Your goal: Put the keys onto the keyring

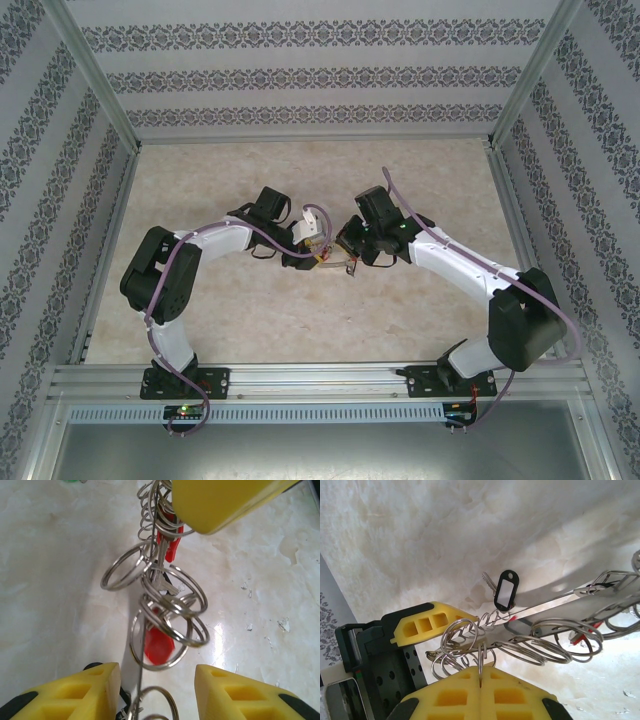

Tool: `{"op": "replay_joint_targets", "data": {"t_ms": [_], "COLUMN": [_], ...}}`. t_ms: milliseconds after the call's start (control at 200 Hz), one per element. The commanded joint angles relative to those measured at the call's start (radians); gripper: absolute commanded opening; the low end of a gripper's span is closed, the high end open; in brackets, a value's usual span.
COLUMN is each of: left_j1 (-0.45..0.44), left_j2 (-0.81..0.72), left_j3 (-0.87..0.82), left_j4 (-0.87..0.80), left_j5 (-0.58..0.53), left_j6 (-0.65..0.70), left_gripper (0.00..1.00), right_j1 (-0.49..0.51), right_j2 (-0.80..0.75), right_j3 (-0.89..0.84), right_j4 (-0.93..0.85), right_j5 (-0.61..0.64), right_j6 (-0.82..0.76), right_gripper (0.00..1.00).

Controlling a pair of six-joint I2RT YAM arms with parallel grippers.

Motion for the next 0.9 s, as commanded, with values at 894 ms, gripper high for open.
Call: {"op": "replay_joint_targets", "data": {"t_ms": [894], "left_j1": [-0.007], "left_j2": [0.018], "left_j3": [0.067], "left_j4": [-0.084], "left_j5": [-0.086], "left_j6": [0.071], "left_gripper": [0.06], "right_j1": [-0.005], "right_j2": [-0.057], "right_j3": [0.014], "right_j4": [-0.011], "right_j5": [0.018], "right_j6": [-0.087], "right_gripper": [0.33]}}
